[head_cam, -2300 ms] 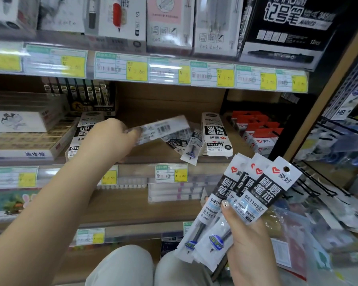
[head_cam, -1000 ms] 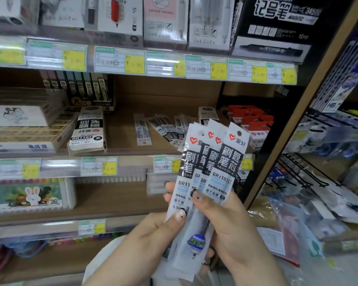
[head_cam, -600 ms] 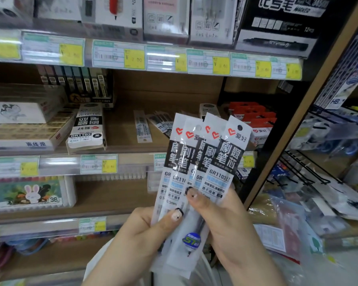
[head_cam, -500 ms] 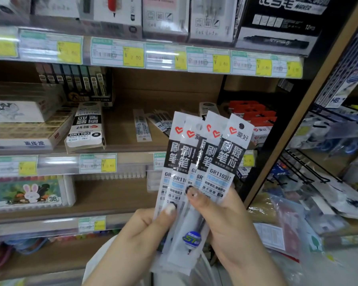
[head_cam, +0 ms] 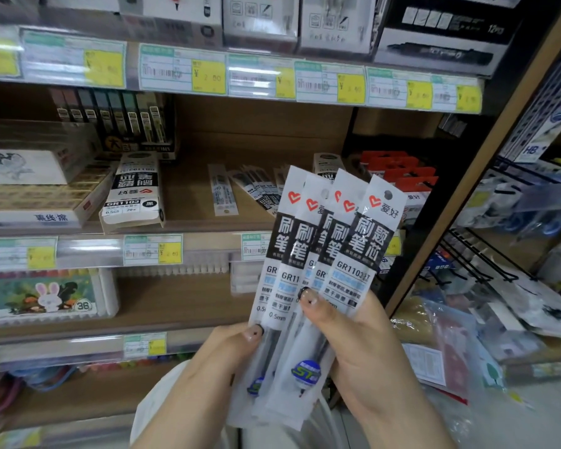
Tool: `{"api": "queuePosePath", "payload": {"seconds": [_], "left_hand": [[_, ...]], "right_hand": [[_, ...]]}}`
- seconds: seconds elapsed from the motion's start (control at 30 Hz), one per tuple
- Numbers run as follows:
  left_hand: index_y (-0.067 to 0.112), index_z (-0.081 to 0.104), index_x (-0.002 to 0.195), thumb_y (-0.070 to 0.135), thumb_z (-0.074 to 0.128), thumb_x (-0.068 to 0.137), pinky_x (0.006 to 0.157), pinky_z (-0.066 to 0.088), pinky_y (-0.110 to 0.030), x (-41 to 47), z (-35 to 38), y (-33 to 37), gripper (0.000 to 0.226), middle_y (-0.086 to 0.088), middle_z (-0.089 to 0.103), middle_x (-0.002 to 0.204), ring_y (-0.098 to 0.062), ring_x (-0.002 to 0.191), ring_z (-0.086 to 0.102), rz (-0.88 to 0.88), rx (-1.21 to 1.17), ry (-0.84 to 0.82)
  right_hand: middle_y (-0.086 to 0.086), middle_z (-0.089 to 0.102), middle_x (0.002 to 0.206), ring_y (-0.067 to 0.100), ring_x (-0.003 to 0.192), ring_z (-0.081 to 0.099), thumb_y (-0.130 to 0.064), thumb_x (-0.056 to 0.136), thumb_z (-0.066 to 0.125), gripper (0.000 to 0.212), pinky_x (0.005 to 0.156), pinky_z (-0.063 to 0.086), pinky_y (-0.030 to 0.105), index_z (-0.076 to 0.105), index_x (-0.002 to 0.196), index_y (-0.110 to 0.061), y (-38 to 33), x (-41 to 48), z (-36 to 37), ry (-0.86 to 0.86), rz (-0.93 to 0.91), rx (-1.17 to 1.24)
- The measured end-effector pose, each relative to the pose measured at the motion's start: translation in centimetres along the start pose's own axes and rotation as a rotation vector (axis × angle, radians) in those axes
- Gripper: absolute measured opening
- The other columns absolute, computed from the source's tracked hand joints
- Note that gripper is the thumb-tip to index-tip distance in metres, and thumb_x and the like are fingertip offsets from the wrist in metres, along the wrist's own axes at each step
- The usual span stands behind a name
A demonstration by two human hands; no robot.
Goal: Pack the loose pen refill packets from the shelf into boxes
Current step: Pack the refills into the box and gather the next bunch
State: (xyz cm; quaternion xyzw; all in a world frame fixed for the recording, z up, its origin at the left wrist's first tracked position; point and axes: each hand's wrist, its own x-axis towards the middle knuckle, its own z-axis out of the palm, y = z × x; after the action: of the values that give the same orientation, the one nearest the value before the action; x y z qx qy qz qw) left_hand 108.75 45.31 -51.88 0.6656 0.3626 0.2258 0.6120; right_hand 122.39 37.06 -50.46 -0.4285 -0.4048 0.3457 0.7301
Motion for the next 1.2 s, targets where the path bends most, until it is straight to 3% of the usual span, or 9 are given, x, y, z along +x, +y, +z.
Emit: {"api": "queuePosePath", "payload": {"seconds": [0.03, 0.07, 0.13, 0.23, 0.33, 0.53, 0.77, 0.9, 1.2], "left_hand": [[-0.036, 0.053, 0.084, -0.012, 0.040, 0.092, 0.054, 0.039, -0.009, 0.5, 0.4, -0.2, 0.028, -0.028, 0.064, 0.066, -0.013, 0.094, 0.045, -0.023, -0.099, 0.009], [-0.014, 0.063, 0.045, -0.009, 0.048, 0.091, 0.047, 0.038, -0.007, 0.2, 1.2, 0.3, 0.048, -0.010, 0.054, 0.036, -0.003, 0.079, 0.051, -0.043, -0.140, -0.131], [0.023, 0.054, 0.020, 0.013, 0.058, 0.073, 0.044, 0.037, -0.006, 0.9, 2.1, 1.6, 0.054, 0.008, 0.048, 0.027, 0.012, 0.045, 0.051, -0.048, -0.157, -0.035], [0.034, 0.062, 0.030, 0.018, 0.049, 0.050, 0.050, 0.039, -0.009, 1.0, 2.1, 1.3, 0.029, 0.011, 0.056, 0.036, 0.010, 0.040, 0.053, -0.003, -0.169, 0.032], [0.023, 0.066, 0.040, 0.030, 0.063, 0.046, 0.046, 0.037, -0.016, 0.0, 1.8, 1.0, 0.009, 0.009, 0.051, 0.039, 0.001, 0.039, 0.047, 0.081, -0.222, -0.096], [-0.001, 0.055, 0.057, 0.042, 0.061, 0.055, 0.046, 0.030, -0.020, -0.4, 2.2, 0.3, 0.043, -0.007, 0.046, 0.054, -0.015, 0.053, 0.041, 0.183, -0.242, -0.157], [-0.006, 0.048, 0.056, 0.044, 0.059, 0.053, 0.047, 0.028, -0.020, -0.6, 2.5, 0.5, 0.051, -0.008, 0.042, 0.053, -0.014, 0.052, 0.039, 0.171, -0.246, -0.127], [-0.004, 0.066, 0.075, 0.037, 0.064, 0.058, 0.065, 0.048, -0.048, -0.7, 2.6, 0.4, 0.044, -0.024, 0.059, 0.070, -0.027, 0.069, 0.054, 0.163, -0.247, -0.222], [-0.009, 0.060, 0.071, 0.034, 0.065, 0.059, 0.070, 0.042, -0.045, -0.4, 2.7, -0.1, 0.046, -0.019, 0.053, 0.070, -0.027, 0.070, 0.049, 0.190, -0.266, -0.223]], "right_hand": [[-0.006, 0.068, 0.118, 0.015, 0.112, 0.062, -0.028, 0.079, 0.069, 0.034, 0.089, 0.051, 0.026, 0.066, 0.111, -0.036, 0.0, 0.0, -0.1, -0.001, 0.006, 0.010], [-0.004, 0.068, 0.118, 0.016, 0.112, 0.063, -0.029, 0.078, 0.070, 0.034, 0.088, 0.052, 0.027, 0.066, 0.112, -0.034, 0.1, 0.0, -0.1, 0.009, 0.002, 0.009], [-0.002, 0.069, 0.117, 0.018, 0.111, 0.063, -0.033, 0.077, 0.073, 0.037, 0.087, 0.052, 0.027, 0.066, 0.113, -0.030, 0.1, -0.1, -0.1, 0.006, -0.011, 0.024], [-0.001, 0.069, 0.116, 0.019, 0.110, 0.064, -0.034, 0.076, 0.074, 0.037, 0.086, 0.052, 0.028, 0.066, 0.112, -0.029, 0.1, -0.2, -0.1, 0.010, -0.013, 0.031], [-0.002, 0.069, 0.116, 0.018, 0.110, 0.064, -0.038, 0.074, 0.074, 0.039, 0.086, 0.053, 0.029, 0.066, 0.112, -0.031, -0.1, -0.3, -0.1, 0.009, -0.008, 0.029], [-0.005, 0.070, 0.114, 0.015, 0.107, 0.065, -0.030, 0.079, 0.071, 0.031, 0.080, 0.053, 0.024, 0.067, 0.109, -0.034, -0.4, -0.6, -0.3, 0.005, -0.023, 0.021], [-0.008, 0.069, 0.116, 0.013, 0.109, 0.064, -0.036, 0.078, 0.071, 0.034, 0.082, 0.052, 0.024, 0.066, 0.111, -0.036, -0.4, -0.7, -0.3, 0.005, -0.038, 0.016], [-0.008, 0.069, 0.115, 0.012, 0.108, 0.064, -0.031, 0.081, 0.069, 0.030, 0.082, 0.052, 0.022, 0.066, 0.111, -0.035, -0.4, -0.7, -0.4, 0.005, -0.039, 0.019], [-0.003, 0.070, 0.113, 0.015, 0.106, 0.066, -0.021, 0.081, 0.064, 0.030, 0.079, 0.053, 0.022, 0.068, 0.109, -0.030, -0.4, -0.9, -0.4, 0.019, -0.040, 0.044]]}}
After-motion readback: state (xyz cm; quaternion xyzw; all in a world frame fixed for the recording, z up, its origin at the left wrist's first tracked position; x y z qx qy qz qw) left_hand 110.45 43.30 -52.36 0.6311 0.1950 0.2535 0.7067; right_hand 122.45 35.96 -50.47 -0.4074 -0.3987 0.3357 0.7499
